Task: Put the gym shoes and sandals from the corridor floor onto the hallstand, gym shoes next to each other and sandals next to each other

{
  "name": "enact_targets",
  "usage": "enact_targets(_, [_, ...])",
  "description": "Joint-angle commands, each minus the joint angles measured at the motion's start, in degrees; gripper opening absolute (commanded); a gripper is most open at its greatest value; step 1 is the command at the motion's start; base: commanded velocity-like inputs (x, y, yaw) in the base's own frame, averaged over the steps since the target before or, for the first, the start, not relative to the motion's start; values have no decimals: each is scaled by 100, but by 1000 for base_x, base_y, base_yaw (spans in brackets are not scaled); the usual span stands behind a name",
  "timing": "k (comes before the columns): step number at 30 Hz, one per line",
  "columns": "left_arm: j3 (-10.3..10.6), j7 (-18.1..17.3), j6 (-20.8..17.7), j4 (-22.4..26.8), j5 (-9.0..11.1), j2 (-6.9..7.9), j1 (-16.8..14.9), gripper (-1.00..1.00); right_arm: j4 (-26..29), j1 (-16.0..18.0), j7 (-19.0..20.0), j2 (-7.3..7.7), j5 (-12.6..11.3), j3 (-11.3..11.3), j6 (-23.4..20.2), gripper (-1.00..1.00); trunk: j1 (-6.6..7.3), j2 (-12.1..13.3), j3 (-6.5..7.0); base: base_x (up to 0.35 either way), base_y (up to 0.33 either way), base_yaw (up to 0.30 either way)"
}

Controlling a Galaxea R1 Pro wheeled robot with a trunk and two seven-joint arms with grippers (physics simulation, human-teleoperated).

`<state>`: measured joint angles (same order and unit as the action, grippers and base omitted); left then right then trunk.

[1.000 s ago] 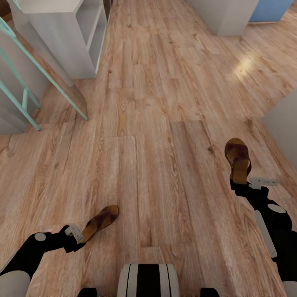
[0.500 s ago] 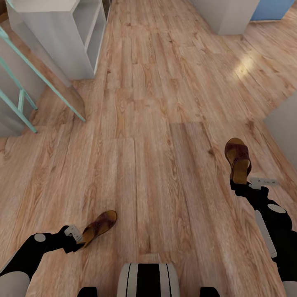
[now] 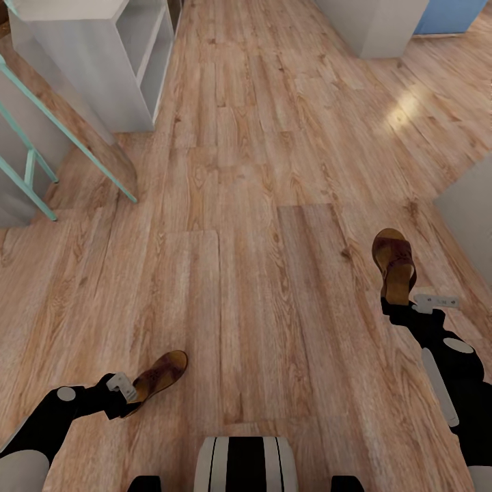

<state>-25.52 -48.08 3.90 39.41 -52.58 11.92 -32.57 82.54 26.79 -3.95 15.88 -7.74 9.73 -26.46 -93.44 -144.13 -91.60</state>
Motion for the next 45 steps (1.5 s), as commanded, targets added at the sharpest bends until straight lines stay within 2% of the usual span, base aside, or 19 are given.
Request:
enact_targets(1, [-26,-26,40,5,-56,-5,-4,100,7,2,-53,3,-79,-6,-26,-100,1,-1,-3,0,-14,0])
enact_targets(5, [-23,-26,33,5,-59,-5,-4,100,7,2,-52,3,-79,-6,-26,-100,-2,-3,-26,0,-5,0])
enact_targets(18, [-28,-20,32,5,-60,-5,-4,100,7,2,-53,3,-80,-6,-26,-100,-35,-20,-412,0,0,0])
enact_targets(45, [-14,-17,18,5,-86,74,22,100,7,2,-52,3,-79,-6,-26,-100,-40,-23,-513,0,0,0])
